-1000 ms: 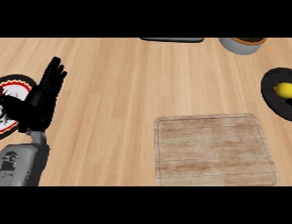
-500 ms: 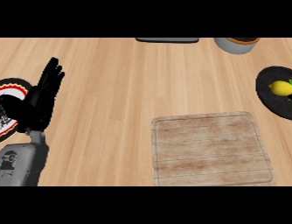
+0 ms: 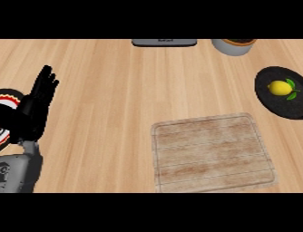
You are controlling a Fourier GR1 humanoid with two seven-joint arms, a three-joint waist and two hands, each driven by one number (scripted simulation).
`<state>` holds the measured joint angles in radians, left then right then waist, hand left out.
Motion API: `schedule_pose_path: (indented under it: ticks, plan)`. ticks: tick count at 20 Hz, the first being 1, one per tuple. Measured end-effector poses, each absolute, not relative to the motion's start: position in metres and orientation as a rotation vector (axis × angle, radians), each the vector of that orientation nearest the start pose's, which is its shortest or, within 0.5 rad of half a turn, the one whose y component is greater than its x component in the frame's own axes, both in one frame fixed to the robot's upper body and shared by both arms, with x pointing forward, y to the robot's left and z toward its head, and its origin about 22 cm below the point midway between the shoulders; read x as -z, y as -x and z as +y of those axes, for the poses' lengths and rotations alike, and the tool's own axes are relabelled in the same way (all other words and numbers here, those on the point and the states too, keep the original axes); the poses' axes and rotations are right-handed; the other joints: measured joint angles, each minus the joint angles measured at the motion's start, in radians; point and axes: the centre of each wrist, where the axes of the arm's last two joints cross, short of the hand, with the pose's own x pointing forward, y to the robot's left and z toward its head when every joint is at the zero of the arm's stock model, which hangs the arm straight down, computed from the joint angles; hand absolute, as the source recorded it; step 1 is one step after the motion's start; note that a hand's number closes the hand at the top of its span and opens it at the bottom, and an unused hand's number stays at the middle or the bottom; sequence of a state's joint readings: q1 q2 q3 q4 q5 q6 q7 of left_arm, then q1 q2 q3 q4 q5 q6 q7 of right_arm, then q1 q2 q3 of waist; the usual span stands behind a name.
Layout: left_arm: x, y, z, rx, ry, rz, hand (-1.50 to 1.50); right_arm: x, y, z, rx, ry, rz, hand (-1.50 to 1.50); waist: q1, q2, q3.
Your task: Pick the lemon from the cutting board and place it in the pan
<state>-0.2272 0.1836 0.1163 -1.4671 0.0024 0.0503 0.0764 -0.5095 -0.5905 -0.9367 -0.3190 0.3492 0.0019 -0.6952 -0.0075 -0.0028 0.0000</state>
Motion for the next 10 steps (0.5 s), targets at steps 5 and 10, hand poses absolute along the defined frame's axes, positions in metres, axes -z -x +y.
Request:
schedule_pose_path:
  ticks: [5, 10]
  plan:
    - [-0.047, -0.294, 0.283, 0.035, -0.224, -1.599, 0.00, 0.032, -0.225, -0.514, 0.234, 0.724, -1.627, -1.50, -0.022, -0.008, -0.004]
    - [-0.042, -0.285, 0.287, 0.028, -0.237, -1.596, 0.00, 0.033, -0.193, -0.517, 0.228, 0.706, -1.640, -1.50, -0.028, -0.011, -0.005]
